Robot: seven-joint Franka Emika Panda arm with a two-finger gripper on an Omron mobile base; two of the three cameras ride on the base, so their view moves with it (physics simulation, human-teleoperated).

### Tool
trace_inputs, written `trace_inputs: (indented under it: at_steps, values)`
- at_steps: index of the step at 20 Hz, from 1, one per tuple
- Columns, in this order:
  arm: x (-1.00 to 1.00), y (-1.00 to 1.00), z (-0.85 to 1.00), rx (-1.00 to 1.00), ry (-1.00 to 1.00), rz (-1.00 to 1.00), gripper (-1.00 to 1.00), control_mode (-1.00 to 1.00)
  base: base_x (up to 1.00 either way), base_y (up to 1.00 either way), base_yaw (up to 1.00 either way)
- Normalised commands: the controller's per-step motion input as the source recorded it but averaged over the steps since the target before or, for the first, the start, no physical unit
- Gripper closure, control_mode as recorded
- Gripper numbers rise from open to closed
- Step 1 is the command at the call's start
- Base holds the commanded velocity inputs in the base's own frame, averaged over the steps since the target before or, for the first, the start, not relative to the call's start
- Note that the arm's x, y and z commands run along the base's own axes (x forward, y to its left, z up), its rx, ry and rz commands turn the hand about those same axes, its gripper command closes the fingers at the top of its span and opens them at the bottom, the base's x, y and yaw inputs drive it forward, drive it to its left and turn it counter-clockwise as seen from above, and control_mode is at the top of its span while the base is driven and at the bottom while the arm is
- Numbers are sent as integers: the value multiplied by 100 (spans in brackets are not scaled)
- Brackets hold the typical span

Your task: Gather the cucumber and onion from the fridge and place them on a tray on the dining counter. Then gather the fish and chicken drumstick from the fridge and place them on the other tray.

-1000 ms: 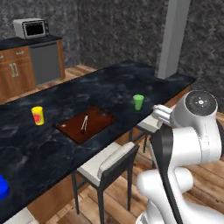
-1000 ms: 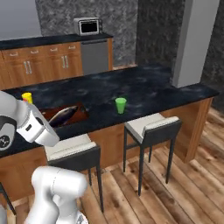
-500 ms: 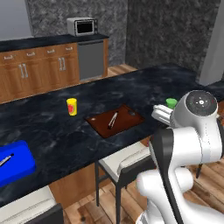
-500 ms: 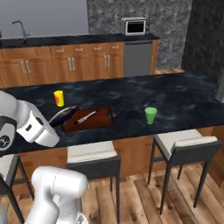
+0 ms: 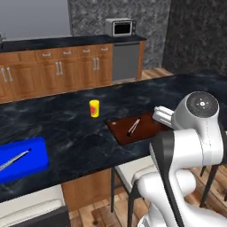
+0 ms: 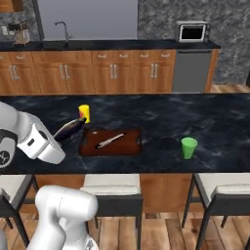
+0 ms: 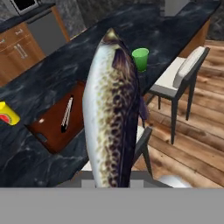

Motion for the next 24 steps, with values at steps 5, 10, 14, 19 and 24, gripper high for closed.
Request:
trace_inputs:
  at_steps: [5,10,14,19,24]
  values:
    - [0,0,0,0,0,0,100,100,45,-60,26]
    - [0,0,0,0,0,0,100,100,58,-31,32]
    - [0,0,0,0,0,0,100,100,63,-14,39]
    - [31,-14,0,4,0,12,100,-100,36,-15,23]
    - [100,-33,-2,11,7,27,100,-100,0,0,0]
